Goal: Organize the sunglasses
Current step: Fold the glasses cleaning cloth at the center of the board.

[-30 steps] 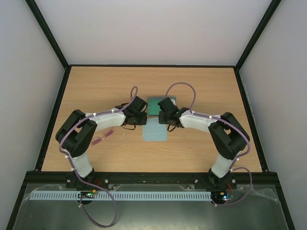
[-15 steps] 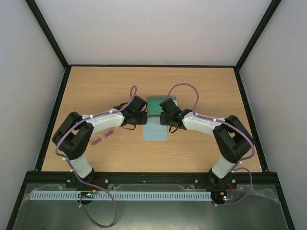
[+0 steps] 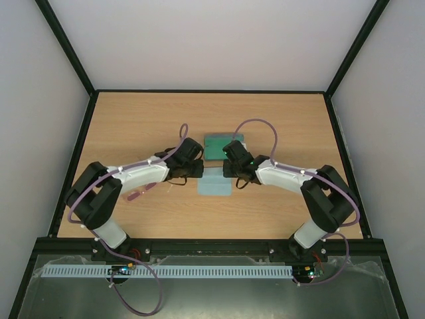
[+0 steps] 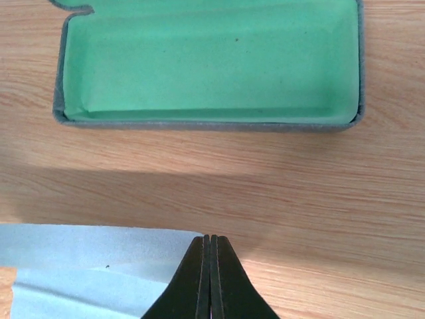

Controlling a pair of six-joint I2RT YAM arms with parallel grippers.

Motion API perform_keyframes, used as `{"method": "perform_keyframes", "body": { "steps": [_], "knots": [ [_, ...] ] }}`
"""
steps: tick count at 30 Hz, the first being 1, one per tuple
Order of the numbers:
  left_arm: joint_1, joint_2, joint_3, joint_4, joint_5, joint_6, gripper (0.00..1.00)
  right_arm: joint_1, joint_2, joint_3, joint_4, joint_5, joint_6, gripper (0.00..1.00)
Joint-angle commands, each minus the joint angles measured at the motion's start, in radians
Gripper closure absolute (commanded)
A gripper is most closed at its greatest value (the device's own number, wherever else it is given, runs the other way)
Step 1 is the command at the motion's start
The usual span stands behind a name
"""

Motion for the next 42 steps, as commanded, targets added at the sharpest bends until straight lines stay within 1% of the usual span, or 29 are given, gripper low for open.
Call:
{"method": "perform_keyframes", "body": {
  "steps": [1, 8, 17, 19, 30, 42],
  "knots": [
    [-0.022, -0.046, -0.026, -0.02, -0.021, -0.017, 0.98, 0.022, -0.048, -0.03, -0.022, 0.021, 0.017, 0.99],
    [-0.057, -0.088, -0.049, -0.042, -0.036, -0.035, 0.98, 0.054, -0.1, -0.064, -0.03, 0.037, 0.035, 0.99],
    [-0.094, -0.157, -0.116, -0.042, -0.045, -0.077, 0.98, 0.081, -0.149, -0.102, -0.04, 0.045, 0.039, 0.99],
    [-0.104, -0.167, -0.126, -0.041, -0.047, -0.086, 0.98, 0.089, -0.158, -0.112, -0.039, 0.047, 0.067, 0.99],
    [-0.157, -0.201, -0.142, -0.055, -0.063, -0.12, 0.98, 0.124, -0.225, -0.151, -0.051, 0.056, 0.096, 0.99],
    [-0.188, -0.242, -0.182, -0.063, -0.08, -0.152, 0.98, 0.14, -0.268, -0.189, -0.059, 0.052, 0.104, 0.99]
  ]
}}
